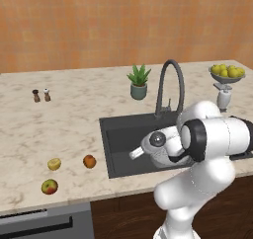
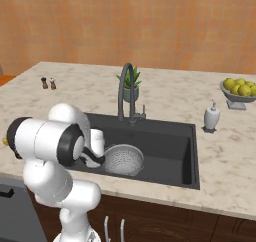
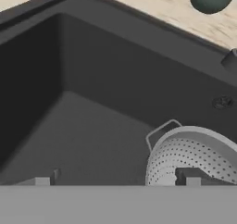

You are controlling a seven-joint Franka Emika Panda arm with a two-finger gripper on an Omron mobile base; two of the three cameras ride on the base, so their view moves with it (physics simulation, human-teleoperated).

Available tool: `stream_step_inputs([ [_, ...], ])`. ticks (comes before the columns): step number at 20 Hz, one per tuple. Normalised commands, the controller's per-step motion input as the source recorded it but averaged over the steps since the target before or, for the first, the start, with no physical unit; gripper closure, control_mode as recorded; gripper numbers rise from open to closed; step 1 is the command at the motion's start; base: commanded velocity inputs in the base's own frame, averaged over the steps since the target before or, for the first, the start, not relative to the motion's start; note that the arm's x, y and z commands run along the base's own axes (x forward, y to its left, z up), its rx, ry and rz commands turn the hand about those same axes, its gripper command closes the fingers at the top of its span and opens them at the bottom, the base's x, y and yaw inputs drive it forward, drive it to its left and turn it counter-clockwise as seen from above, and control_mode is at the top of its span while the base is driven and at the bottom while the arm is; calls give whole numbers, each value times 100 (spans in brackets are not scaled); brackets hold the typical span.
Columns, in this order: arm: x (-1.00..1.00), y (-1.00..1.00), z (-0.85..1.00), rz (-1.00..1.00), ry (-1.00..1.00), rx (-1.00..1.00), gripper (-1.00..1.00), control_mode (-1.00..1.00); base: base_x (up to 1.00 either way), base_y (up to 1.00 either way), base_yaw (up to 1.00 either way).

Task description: Put the colander in the sink, put the kiwi, apple, peach in the colander, and turn on the sink faucet and pour water over the colander.

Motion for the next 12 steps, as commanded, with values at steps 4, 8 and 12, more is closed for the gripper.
stream_step_inputs([
  [4,33,50,100,0,-4,0,-100,-100,0,0,0],
  [8,52,43,100,0,-2,1,-100,-100,0,0,0],
  [12,51,34,100,0,0,1,-100,-100,0,0,0],
])
